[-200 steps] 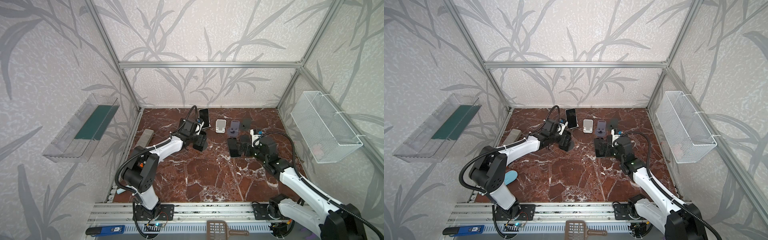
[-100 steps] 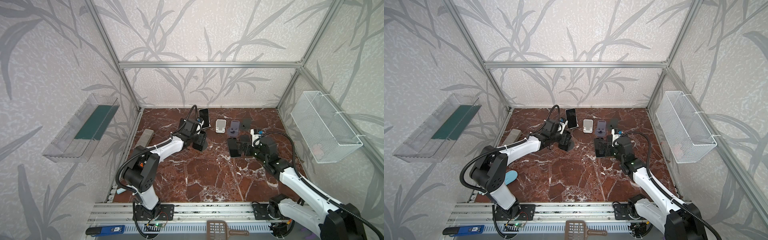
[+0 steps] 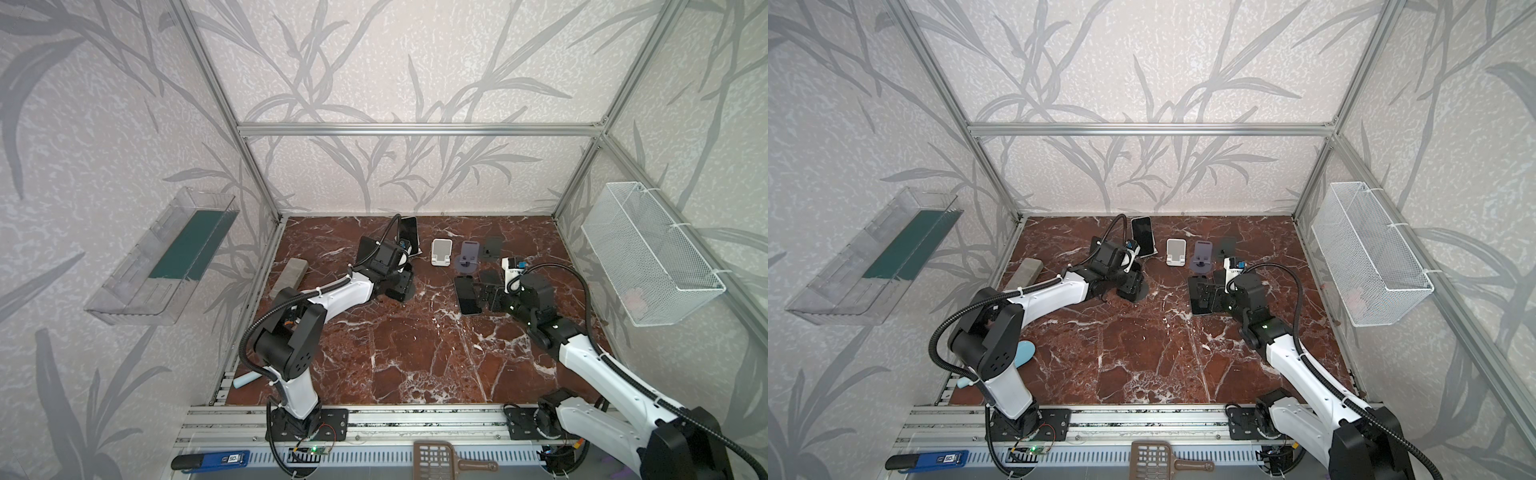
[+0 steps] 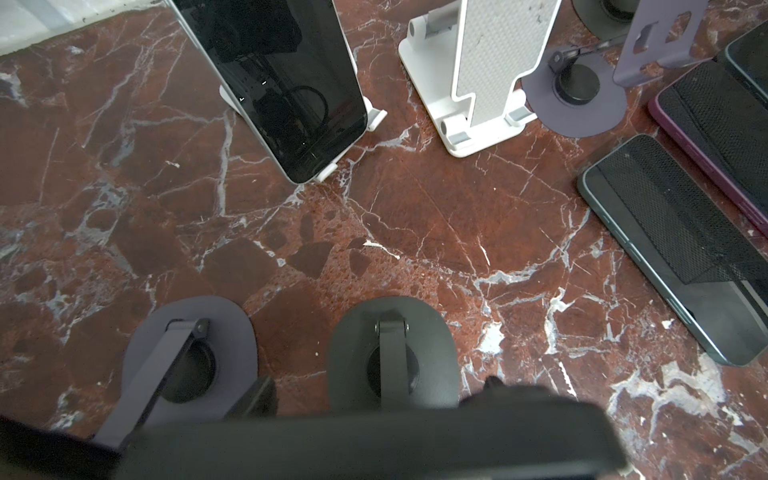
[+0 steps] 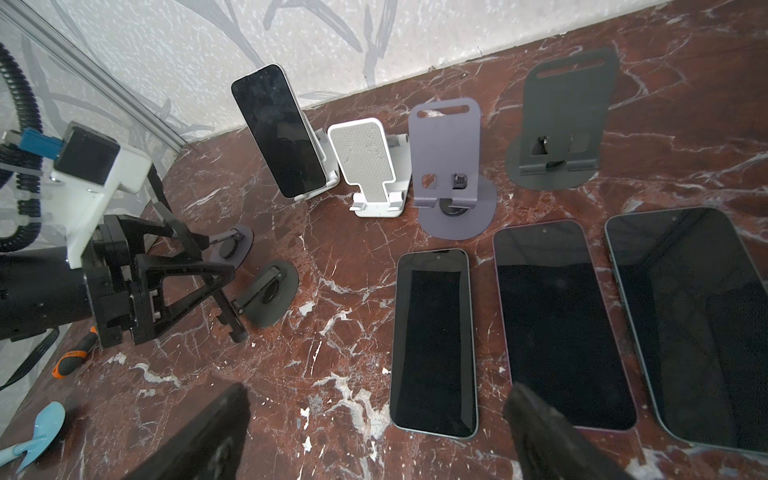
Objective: Remove the phone from the phone stand
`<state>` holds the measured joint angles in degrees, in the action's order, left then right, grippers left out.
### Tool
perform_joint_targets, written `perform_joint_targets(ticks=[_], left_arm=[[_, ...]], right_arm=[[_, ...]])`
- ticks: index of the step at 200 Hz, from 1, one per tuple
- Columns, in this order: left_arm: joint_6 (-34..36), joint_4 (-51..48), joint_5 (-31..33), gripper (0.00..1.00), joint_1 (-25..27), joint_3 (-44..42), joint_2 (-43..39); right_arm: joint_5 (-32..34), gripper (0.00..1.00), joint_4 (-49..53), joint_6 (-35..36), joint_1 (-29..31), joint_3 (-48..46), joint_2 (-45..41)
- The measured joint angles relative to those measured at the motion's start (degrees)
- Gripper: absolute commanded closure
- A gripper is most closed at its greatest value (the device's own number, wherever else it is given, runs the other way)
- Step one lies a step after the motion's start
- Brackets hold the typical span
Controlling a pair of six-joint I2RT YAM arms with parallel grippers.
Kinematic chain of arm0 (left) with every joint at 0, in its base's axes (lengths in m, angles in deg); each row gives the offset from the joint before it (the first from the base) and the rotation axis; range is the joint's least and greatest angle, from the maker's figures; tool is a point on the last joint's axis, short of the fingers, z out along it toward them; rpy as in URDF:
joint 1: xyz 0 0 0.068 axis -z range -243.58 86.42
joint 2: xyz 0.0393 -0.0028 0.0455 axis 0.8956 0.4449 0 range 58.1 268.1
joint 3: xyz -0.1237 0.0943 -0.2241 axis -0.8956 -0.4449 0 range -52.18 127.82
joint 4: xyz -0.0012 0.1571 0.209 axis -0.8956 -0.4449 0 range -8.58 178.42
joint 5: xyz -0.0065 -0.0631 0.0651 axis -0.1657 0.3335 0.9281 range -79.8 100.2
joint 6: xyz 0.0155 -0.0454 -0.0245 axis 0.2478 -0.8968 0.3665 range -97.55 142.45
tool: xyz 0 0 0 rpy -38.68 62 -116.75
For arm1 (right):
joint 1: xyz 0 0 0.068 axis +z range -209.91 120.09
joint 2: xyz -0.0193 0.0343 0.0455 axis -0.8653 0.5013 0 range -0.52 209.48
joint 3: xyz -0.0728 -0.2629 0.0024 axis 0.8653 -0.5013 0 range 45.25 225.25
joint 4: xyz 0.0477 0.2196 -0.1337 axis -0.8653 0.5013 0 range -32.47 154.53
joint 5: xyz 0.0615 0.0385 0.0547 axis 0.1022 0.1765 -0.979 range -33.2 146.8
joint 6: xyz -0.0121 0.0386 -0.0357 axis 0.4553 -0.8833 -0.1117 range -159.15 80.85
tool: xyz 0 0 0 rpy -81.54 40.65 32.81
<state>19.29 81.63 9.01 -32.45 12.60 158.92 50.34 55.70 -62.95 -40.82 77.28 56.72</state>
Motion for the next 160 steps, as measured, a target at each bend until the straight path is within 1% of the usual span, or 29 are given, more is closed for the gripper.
perform_joint_targets(ticks=[50,90,111,124,133,160], left_arm=[[-0.33,-1.86,0.87,0.38,0.11,0.0,-1.31],[-1.7,-2.67,0.9,0.38,0.22,-0.13,-6.32],[-3.67,-2.64,1.18,0.4,0.42,-0.22,-10.1],[-5.18,-2.67,1.75,0.44,0.55,-0.26,-12.22],[-6.38,-2.86,2.75,0.46,0.76,-0.26,-13.81],[-10.38,-4.22,6.84,0.48,2.16,-0.28,-17.44]], right_arm=[[0.07,0.05,0.11,0.02,-0.07,-0.02,-1.18],[0.33,0.05,0.17,0.02,-0.11,-0.07,-1.57],[0.46,0.06,0.04,-0.04,-0.28,-0.28,-1.57],[0.92,0.06,-0.42,-0.22,-0.31,-0.85,-1.57],[1.46,0.06,-0.81,-0.42,-0.31,-1.6,-1.73],[3.43,0.06,-1.01,-1.14,-0.33,-3.96,-3.17]])
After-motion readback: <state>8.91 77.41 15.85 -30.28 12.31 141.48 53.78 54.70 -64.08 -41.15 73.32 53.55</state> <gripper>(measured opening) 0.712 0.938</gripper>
